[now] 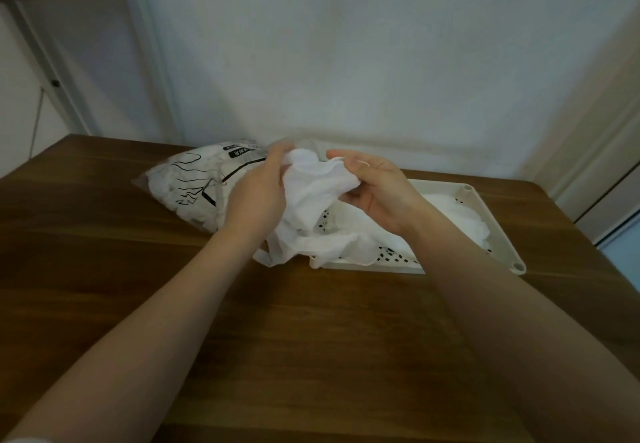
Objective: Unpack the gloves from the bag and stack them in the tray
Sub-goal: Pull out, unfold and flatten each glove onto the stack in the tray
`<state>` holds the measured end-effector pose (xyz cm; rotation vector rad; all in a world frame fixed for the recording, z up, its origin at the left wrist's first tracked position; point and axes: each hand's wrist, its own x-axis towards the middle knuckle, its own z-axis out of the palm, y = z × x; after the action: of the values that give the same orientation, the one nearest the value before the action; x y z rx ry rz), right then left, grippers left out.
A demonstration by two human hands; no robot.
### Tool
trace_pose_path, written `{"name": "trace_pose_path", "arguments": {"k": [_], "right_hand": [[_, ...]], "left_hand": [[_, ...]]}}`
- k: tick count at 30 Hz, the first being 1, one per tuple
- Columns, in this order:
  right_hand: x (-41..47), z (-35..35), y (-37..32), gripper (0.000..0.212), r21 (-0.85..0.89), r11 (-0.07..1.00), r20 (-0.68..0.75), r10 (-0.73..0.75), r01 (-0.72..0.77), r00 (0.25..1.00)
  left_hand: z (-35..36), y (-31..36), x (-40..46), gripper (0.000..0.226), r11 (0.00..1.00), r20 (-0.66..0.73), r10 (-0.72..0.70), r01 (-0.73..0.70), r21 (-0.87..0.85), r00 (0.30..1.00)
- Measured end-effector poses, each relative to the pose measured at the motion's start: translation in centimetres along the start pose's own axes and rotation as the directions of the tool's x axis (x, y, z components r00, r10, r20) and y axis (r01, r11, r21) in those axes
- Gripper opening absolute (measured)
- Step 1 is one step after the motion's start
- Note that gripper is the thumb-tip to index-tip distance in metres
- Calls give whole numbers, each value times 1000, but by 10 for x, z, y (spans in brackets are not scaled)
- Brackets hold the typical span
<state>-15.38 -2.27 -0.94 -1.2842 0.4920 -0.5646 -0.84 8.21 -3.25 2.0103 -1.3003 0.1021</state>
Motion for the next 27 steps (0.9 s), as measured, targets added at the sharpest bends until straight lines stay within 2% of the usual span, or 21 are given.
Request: {"name": "trace_pose_path", "arguments": {"k": [2,4,7,10,12,13,14,15,16,18,20,21,22,23,25,27], "right_hand": [[-2,-2,-1,22,25,1000,20,0,-1,1000],[-5,-2,-2,23,65,998,44,-14,11,999],[-6,-5,-5,24,201,977,20,-70,65,997],[-6,-11,-6,26,206,973,-4,-107,105,994],[-7,-14,-5,27,222,970,-8,-104,103,995],[-8,-15,-5,28,237,966,-15,-107,108,994],[-9,-16,-5,29,248,962,-23,-112,114,993],[-10,-17,-5,30,258,959,-33,-117,121,993],[-11,-18,-6,30,272,954,-43,-120,127,992],[-12,-22,-8,27,330,935,-54,-119,130,991],[-13,-24,-10,19,416,900,-48,-122,131,991],[-13,-26,-11,15,454,881,-41,-131,136,990],[-13,-27,-11,13,488,861,-33,-147,144,989],[-13,-30,-12,12,522,838,-21,-172,158,985],[-13,-34,-14,21,612,771,7,-227,176,974],[-14,-40,-18,35,660,725,3,-263,195,965]], "left_hand": [[-2,-1,-1,32,956,-4,83,-78,284,997],[1,-3,-2,31,914,39,115,-121,387,993],[3,-7,-2,31,933,0,91,-85,350,996],[8,-14,2,42,898,7,31,-31,439,999],[9,-17,1,41,895,33,0,-15,445,999],[11,-18,-1,40,917,19,42,-46,397,999],[10,-17,-6,40,942,-13,142,-131,308,990],[10,-15,-11,42,941,-38,287,-274,200,957],[9,-12,-15,45,894,-13,434,-430,124,901],[12,-8,-21,49,723,129,667,-680,124,734],[21,-7,-25,40,575,255,746,-788,220,616],[25,-6,-26,31,557,267,746,-792,252,610],[26,-4,-27,30,594,271,712,-762,259,648],[24,-1,-27,36,670,266,648,-701,245,713],[20,-2,-23,48,790,175,523,-551,268,834],[13,-5,-15,57,815,76,435,-428,391,897]]}}
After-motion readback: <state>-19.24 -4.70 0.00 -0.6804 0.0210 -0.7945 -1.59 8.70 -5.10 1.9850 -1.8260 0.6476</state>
